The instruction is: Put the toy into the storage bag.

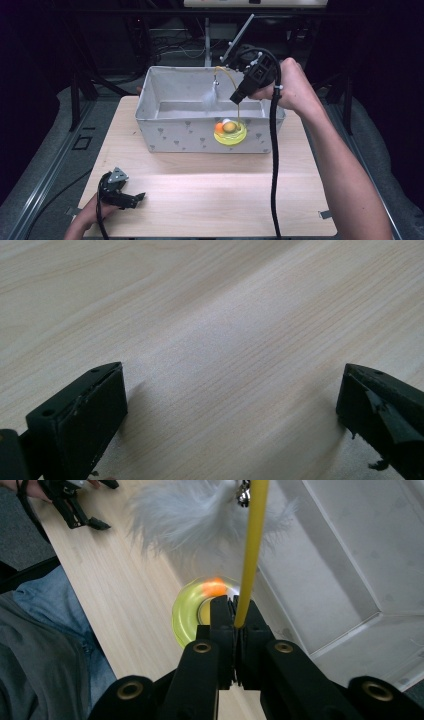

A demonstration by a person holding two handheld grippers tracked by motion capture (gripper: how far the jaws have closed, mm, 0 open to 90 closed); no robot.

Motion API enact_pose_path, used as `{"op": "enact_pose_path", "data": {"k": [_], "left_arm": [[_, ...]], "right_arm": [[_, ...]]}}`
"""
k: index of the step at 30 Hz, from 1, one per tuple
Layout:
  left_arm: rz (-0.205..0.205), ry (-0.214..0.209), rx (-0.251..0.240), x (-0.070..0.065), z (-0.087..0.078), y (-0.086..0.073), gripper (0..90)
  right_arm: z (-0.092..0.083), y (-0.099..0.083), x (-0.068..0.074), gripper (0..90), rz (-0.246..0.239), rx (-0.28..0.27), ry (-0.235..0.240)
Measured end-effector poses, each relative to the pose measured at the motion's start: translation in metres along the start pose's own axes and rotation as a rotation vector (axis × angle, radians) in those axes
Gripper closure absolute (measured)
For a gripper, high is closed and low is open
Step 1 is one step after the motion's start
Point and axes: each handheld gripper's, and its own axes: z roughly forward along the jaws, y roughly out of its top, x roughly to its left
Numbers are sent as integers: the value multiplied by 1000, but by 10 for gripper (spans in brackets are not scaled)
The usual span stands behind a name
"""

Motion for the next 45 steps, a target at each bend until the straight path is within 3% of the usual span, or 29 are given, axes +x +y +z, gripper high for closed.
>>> {"op": "enact_pose_path", "data": {"k": [25, 45], "left_arm": [[-4, 3, -2, 0, 0, 0, 0], [-1, 2, -2, 0, 0, 0, 0]], "right_arm": [[-30, 13, -20, 884, 54, -58, -56], [-32, 17, -46, 885, 119, -75, -97]]}}
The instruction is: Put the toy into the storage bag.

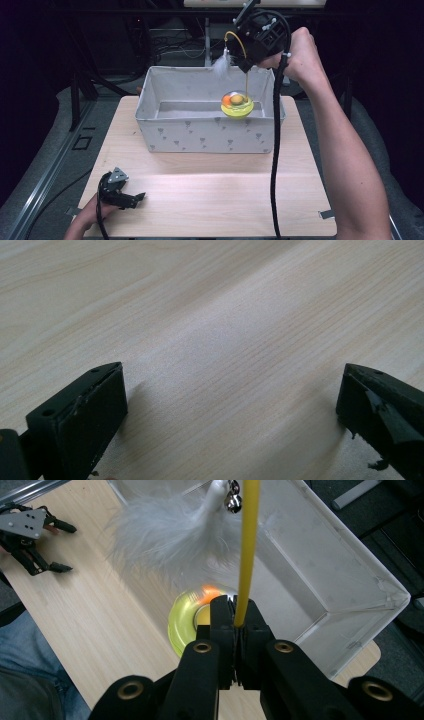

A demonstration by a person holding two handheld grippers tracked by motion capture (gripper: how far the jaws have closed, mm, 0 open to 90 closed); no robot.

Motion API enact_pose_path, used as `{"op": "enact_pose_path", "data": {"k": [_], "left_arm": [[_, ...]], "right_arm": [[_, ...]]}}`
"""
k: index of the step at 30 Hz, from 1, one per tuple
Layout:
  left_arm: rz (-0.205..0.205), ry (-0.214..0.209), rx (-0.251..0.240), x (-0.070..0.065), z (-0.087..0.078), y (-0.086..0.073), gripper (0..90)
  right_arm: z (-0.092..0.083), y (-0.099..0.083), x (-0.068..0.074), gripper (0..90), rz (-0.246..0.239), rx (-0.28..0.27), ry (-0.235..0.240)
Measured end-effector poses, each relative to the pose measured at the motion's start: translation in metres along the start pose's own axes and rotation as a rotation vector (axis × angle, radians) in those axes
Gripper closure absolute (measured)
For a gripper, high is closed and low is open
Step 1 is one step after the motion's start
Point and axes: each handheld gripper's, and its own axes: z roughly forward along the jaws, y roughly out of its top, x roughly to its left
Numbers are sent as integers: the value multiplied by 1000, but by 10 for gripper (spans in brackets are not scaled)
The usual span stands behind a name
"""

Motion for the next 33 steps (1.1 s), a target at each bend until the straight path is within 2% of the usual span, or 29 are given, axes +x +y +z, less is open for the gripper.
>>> {"op": "enact_pose_path", "data": {"k": [13, 19, 27, 33], "left_arm": [[2, -2, -2, 0, 0, 0, 0], [-1, -2, -5, 0, 1, 0, 0], [-2, -2, -4, 0, 1, 0, 0], [-2, -2, -4, 0, 1, 0, 0]], "right_arm": [[9, 2, -19, 884, 41, 1, -21], [18, 4, -28, 885, 72, -6, -44], [29, 5, -38, 885, 107, -11, -51], [39, 5, -43, 884, 114, 12, -65]]}}
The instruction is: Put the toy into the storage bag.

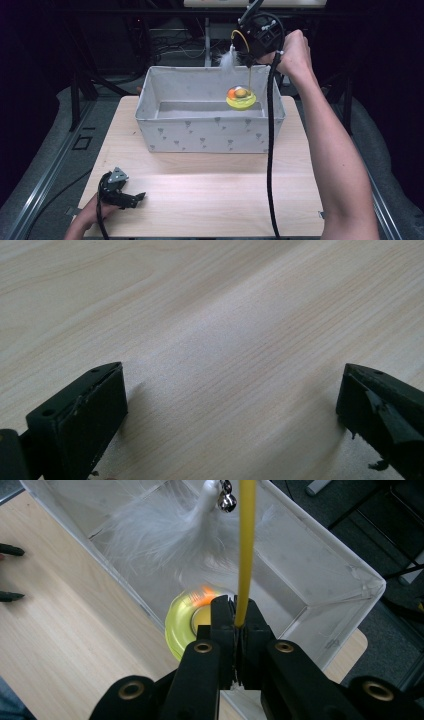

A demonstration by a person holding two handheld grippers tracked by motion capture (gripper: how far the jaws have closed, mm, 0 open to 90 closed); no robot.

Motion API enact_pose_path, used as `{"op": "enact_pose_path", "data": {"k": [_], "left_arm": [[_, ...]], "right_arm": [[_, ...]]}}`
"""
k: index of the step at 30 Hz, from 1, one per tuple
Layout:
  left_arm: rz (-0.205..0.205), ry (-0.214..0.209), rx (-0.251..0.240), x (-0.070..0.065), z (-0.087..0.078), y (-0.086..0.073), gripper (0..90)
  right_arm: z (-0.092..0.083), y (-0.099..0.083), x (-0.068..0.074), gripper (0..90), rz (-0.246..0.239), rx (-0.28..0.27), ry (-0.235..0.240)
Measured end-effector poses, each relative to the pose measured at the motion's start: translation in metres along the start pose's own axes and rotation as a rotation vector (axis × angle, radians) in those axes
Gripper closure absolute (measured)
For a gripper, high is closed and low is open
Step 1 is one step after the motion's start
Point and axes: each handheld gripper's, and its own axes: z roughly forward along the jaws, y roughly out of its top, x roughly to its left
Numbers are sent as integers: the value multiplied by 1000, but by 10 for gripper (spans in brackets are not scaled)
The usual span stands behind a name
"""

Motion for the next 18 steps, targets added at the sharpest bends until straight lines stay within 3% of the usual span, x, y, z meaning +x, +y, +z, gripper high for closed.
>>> {"op": "enact_pose_path", "data": {"k": [18], "left_arm": [[-1, 2, -1, 0, 0, 0, 0]], "right_arm": [[31, -12, -20, 884, 57, 20, -8]]}}
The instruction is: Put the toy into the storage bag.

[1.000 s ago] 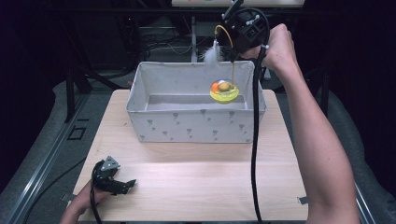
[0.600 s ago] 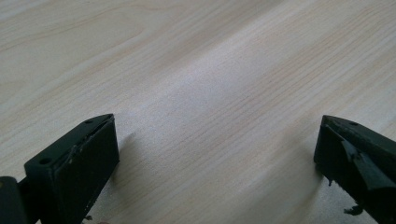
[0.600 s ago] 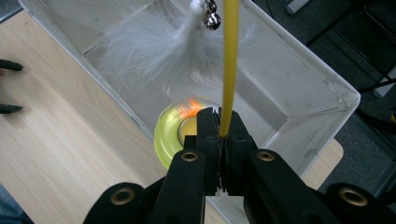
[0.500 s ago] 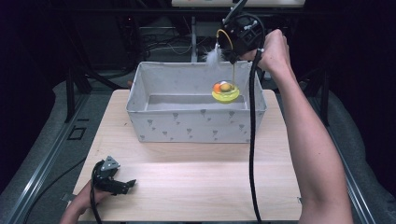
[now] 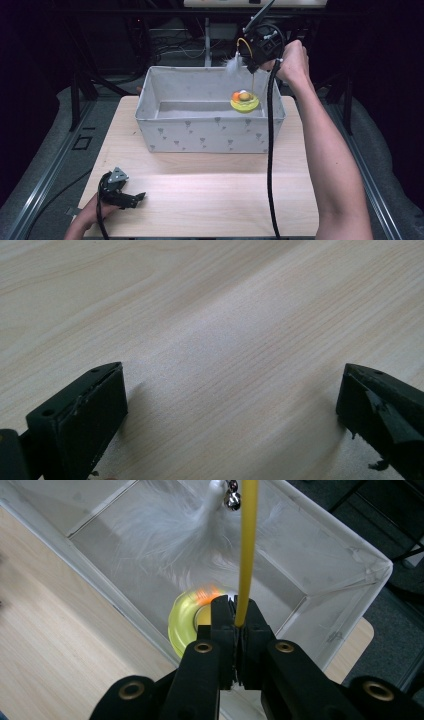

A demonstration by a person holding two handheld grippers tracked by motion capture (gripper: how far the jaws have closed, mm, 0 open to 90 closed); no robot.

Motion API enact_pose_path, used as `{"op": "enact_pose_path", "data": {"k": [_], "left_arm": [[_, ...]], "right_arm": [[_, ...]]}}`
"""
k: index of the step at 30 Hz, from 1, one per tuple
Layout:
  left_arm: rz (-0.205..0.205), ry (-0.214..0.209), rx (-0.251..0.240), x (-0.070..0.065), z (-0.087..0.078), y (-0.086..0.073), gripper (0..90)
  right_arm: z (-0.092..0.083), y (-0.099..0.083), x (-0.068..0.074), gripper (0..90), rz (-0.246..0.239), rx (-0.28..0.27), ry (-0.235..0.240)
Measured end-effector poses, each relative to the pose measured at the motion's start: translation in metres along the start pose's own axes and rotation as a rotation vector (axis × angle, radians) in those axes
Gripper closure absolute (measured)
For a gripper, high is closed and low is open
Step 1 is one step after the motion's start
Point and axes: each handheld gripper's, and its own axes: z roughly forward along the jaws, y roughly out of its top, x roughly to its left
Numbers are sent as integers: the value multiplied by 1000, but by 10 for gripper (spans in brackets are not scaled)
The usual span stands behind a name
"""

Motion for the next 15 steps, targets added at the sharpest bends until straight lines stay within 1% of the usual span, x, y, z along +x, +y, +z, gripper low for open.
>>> {"op": "enact_pose_path", "data": {"k": [10, 11, 13, 15], "left_arm": [[-1, 0, -1, 0, 0, 0, 0], [3, 0, 0, 0, 0, 0, 0], [4, 0, 0, 0, 0, 0, 0], [4, -2, 0, 0, 0, 0, 0]], "right_arm": [[14, -10, -8, 884, 20, 8, -3], [18, -13, -10, 884, 26, 16, 0], [19, -14, -11, 884, 27, 17, -3], [24, -18, -13, 884, 33, 22, -2]]}}
